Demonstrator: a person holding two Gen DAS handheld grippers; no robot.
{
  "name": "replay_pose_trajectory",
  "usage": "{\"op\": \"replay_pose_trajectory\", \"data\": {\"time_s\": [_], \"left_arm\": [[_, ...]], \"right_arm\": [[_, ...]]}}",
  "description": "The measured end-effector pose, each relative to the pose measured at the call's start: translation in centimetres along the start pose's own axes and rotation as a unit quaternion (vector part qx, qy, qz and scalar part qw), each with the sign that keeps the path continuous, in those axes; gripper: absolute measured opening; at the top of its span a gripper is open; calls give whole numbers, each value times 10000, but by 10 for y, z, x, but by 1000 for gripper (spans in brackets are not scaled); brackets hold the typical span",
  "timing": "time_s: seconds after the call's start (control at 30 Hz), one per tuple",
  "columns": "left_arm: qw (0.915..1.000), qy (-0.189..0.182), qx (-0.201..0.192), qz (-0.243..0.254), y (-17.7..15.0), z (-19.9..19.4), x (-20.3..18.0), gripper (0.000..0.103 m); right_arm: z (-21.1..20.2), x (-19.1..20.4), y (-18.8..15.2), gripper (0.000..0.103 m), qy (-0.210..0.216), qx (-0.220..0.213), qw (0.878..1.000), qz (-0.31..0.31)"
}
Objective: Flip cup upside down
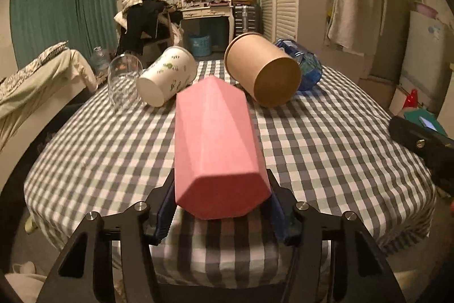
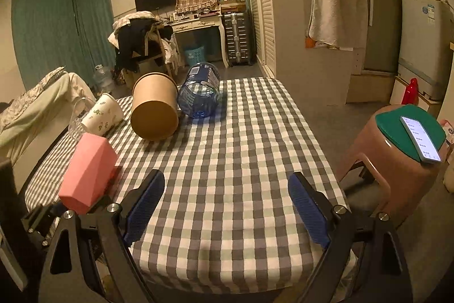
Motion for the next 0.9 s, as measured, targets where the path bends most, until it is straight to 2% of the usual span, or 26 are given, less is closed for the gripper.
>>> {"op": "replay_pose_trajectory", "data": {"time_s": [0.13,0.2,0.33,0.5,0.57,0.67,0.77,0.9], "left_arm": [[9989,-343,242,190,2,-9,4,57],[9965,-499,456,491,4,-11,5,57],[9864,-544,827,1311,17,-24,17,56],[9728,-605,1270,1840,36,-37,34,54],[9691,-624,1390,1942,42,-36,36,54],[9705,-650,1345,1894,49,-27,36,51],[9723,-780,1326,1758,51,-11,31,39],[9724,-868,1413,1640,40,10,27,39]], "right_arm": [[1,7,-3,89,17,42,10000,-69],[2,8,-6,89,15,68,9999,-98],[6,10,-9,89,-25,159,9998,-118],[6,15,-8,89,59,124,9998,-137],[8,19,-8,89,133,134,9997,-153],[12,24,-8,89,153,180,9995,-187],[17,27,-9,89,179,241,9994,-187],[18,32,-10,89,208,248,9992,-253]]}}
Point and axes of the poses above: each gripper's, at about its wrist camera, not at the fingertips, and z roughly the way its jaws point, x to its left, y to its top, the point moved 5 cm from there along z, roughly the way its jaws point, and after that the axes turned 8 degrees about z, right-handed, at the moved point
